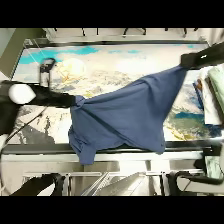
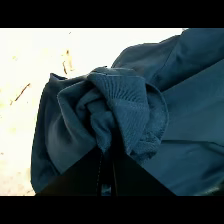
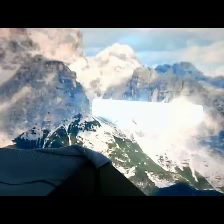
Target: Fold the shirts.
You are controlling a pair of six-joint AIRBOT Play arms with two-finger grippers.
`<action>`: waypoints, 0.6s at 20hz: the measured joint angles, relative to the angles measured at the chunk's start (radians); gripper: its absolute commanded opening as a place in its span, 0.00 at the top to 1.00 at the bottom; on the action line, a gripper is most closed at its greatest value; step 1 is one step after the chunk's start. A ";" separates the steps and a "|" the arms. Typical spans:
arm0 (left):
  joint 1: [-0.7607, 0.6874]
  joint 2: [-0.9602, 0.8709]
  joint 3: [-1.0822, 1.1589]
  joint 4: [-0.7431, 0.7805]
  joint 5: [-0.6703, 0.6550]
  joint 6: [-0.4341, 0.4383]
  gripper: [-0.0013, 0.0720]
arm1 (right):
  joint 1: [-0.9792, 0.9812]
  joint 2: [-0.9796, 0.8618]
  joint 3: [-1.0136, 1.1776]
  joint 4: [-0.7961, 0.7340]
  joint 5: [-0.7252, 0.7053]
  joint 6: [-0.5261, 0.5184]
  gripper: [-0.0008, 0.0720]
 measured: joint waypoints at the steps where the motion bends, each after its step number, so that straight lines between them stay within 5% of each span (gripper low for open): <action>1: 0.005 -0.056 -0.014 0.008 0.049 0.000 0.96 | 0.000 -0.056 -0.006 0.000 -0.011 0.002 0.96; 3: 0.020 -0.153 -0.017 0.011 0.108 0.003 0.96 | 0.001 -0.145 -0.013 0.000 -0.033 0.022 0.88; 4: 0.029 -0.201 -0.006 0.011 0.128 0.003 0.95 | 0.001 -0.177 -0.016 -0.001 -0.045 0.032 0.35; 5: 0.037 -0.240 0.013 0.011 0.142 0.003 0.57 | 0.001 -0.195 -0.016 -0.003 -0.065 0.041 0.01; 6: 0.043 -0.271 0.035 0.013 0.151 0.003 0.04 | 0.000 -0.208 -0.016 -0.003 -0.084 0.046 0.01; 12: 0.090 -0.318 0.220 0.027 0.040 0.029 0.06 | -0.018 -0.160 0.002 0.018 -0.012 0.037 0.02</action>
